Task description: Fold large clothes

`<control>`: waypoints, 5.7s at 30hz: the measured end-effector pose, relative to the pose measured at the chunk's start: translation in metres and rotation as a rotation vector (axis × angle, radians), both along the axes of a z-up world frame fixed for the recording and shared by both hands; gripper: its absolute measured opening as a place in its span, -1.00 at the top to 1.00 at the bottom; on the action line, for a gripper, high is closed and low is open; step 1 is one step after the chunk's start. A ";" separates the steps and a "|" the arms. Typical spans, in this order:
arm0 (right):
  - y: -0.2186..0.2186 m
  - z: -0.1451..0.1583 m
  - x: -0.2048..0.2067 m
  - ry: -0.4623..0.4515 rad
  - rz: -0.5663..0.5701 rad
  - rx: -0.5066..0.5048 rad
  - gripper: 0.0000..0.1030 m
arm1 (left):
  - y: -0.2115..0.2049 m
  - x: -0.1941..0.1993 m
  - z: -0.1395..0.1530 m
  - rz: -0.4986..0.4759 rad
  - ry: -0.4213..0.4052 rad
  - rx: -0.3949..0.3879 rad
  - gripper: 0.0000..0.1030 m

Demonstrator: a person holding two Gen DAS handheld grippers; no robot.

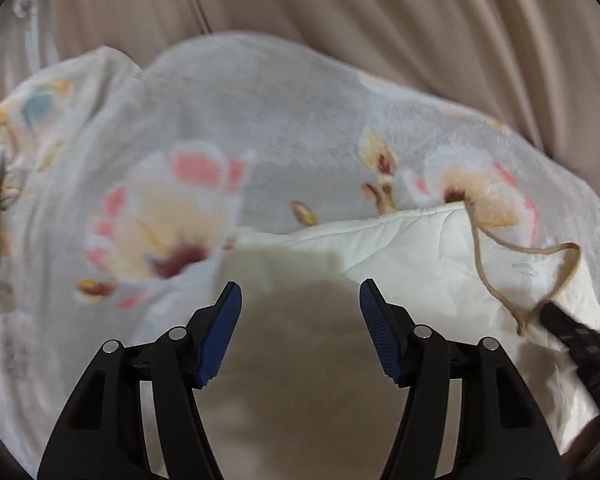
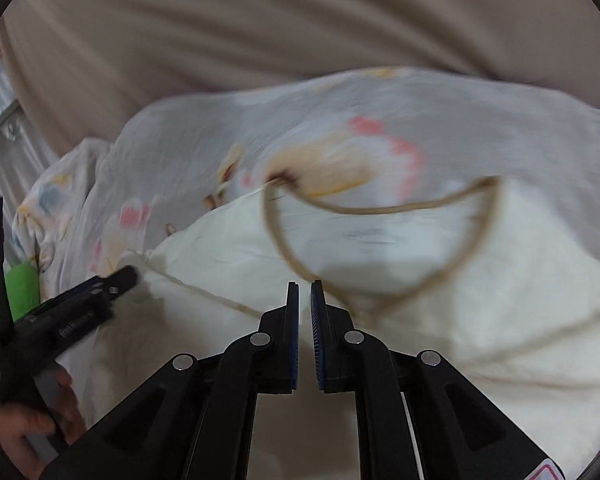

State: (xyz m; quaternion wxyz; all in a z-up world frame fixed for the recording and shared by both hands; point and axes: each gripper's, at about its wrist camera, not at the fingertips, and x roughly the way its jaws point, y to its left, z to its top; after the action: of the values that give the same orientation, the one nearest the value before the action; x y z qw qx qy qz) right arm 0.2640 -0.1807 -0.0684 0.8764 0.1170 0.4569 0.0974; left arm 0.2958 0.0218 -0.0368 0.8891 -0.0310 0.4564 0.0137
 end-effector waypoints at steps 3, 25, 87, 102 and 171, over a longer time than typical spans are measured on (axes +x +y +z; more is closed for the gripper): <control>0.026 -0.031 0.019 0.078 0.059 -0.014 0.82 | -0.008 0.018 -0.024 -0.004 0.045 0.061 -0.19; -0.205 -0.007 -0.080 0.066 -0.529 -0.169 1.00 | -0.160 0.000 -0.038 -0.278 0.050 0.126 -0.30; -0.134 0.016 -0.504 0.031 -0.650 0.369 0.89 | 0.160 -0.356 0.014 -0.125 0.231 -0.440 0.88; -0.109 0.132 -0.547 -0.097 -0.432 0.224 0.89 | 0.169 -0.383 0.118 -0.197 0.111 -0.410 0.88; -0.176 0.029 -0.281 0.058 -0.510 0.002 0.44 | 0.124 -0.179 0.015 0.002 0.132 -0.228 0.43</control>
State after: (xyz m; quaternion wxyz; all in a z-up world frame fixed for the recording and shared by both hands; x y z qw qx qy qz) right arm -0.0174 -0.3563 -0.0397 0.8590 0.2318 0.4376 -0.1297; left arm 0.1163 0.1462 -0.0221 0.8477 -0.1311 0.5128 -0.0353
